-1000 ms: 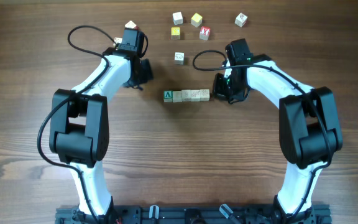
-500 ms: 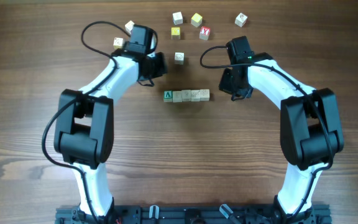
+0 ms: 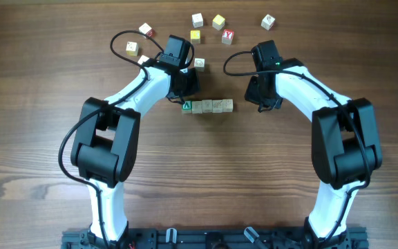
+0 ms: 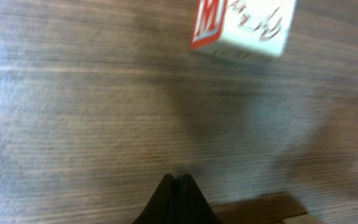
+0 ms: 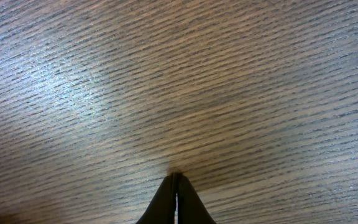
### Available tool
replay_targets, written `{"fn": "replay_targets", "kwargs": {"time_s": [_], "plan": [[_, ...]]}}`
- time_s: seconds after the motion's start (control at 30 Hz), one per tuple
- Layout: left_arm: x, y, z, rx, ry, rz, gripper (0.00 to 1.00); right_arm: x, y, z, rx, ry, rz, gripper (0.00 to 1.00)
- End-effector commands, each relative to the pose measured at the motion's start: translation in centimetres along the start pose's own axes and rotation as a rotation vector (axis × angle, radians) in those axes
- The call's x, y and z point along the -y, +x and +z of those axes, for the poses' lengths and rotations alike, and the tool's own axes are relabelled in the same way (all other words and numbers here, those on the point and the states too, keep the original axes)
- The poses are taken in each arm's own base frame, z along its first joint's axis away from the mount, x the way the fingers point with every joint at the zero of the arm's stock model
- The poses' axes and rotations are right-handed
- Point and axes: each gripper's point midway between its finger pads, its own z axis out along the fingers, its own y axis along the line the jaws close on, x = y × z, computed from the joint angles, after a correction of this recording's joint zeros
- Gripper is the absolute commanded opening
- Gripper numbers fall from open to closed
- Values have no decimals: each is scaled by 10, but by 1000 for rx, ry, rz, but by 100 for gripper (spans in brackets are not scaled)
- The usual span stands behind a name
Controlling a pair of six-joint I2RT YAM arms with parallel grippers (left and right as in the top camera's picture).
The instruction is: Form a horizontal line
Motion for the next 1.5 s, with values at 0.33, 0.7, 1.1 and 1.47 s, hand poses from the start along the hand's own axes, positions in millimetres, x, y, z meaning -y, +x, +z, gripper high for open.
{"fn": "replay_targets", "kwargs": {"time_s": [0.33,0.7,1.1,1.47], "plan": [[-9,10,4,-42,-40,-19,4,37,28,35,-91,144,15,7],[-10,12,4,-50,-44,-20,4,37,28,35,-91,144,15,7],[-12,17,3,-68,-54,-24,4,37,28,35,-91,144,15,8],[-13,19,3,-76,-54,-25,4,37,28,35,-91,144,15,8]]}}
